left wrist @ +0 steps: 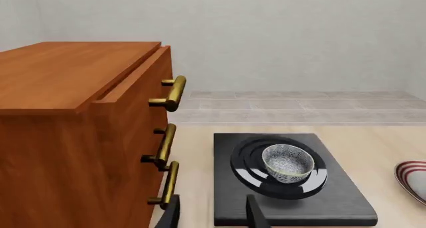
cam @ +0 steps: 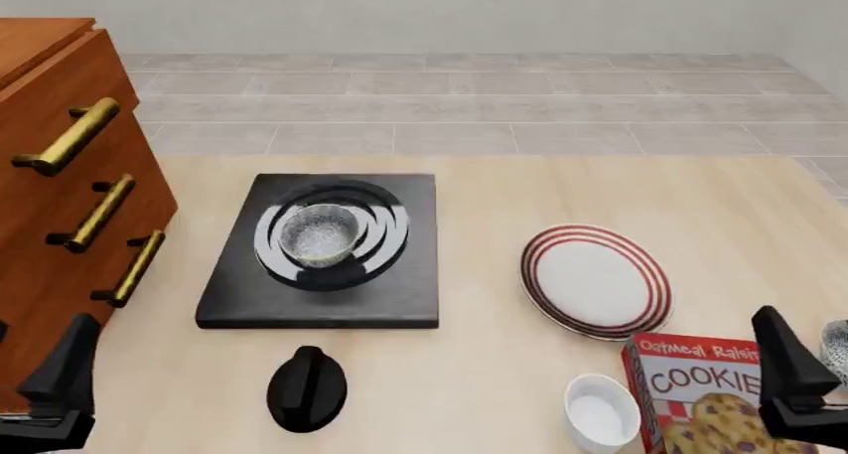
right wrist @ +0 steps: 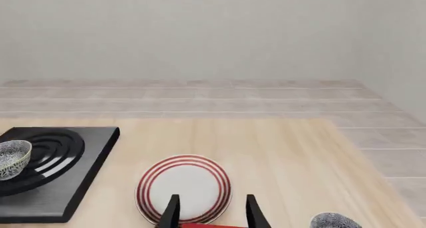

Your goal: Pick the akita bowl on the stove and place it on the plate.

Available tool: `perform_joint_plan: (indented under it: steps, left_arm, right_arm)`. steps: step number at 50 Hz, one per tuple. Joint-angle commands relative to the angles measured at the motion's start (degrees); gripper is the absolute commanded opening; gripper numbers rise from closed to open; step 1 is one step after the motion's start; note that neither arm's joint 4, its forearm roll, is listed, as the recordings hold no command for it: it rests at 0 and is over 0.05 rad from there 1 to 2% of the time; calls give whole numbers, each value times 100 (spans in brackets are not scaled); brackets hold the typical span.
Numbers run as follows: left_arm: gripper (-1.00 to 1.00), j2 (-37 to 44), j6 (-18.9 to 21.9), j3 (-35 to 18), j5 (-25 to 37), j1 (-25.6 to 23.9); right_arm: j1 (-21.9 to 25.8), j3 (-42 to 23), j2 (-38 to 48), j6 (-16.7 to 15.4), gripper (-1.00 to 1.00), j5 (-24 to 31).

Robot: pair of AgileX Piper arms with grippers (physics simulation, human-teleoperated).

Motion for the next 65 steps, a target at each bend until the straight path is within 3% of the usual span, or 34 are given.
perform_joint_plan:
  steps: [1,10,12,15,24,28,36,39,41,42,43,46,50,52,63,65]
  left_arm:
    - [100,32,0,-18,-8,0]
    - [100,27,6,-19,-9,-1]
    - [100,28,5,-19,-9,0]
    - [100,33,-1,-18,-8,1]
    - [100,30,3,-18,-8,0]
    - [100,30,2,-18,-9,-1]
    - [100,30,1,-18,-9,1]
    - [100,33,-2,-18,-8,0]
    - [100,32,-2,-18,-8,-1]
    - [100,27,6,-19,-9,0]
    - [100,27,5,-19,-9,0]
    - [100,30,1,-18,-8,1]
    - [100,32,-1,-18,-8,1]
    - [100,32,-1,-18,-8,1]
    - [100,29,4,-19,-9,-1]
    - [100,29,5,-19,-9,-1]
  right_arm:
    - [163,165,-235,74,100,-249]
    - [359,-399,-147,162,100,310]
    - [483,-632,-188,28,100,442]
    - [527,-731,70,104,100,351]
    - [998,-1221,1045,-160,100,208]
    - [1367,-1396,1817,-212,100,8]
    - [1561,-1751,2950,-269,100,-361]
    - [1665,-2057,3076,-215,100,-230]
    - [1799,-2255,3287,-346,100,-210]
    - [2015,-2428,3573,-93,100,-153]
    - [2081,-2510,3670,-77,100,-128]
    - [2059,-2859,4039,-206,100,-74]
    - [2416,-3221,4590,-256,100,57]
    - [2561,-3444,4838,-28,100,183]
    - [3192,-4211,6117,501,100,238]
    - [3238,-4380,6405,330,100,261]
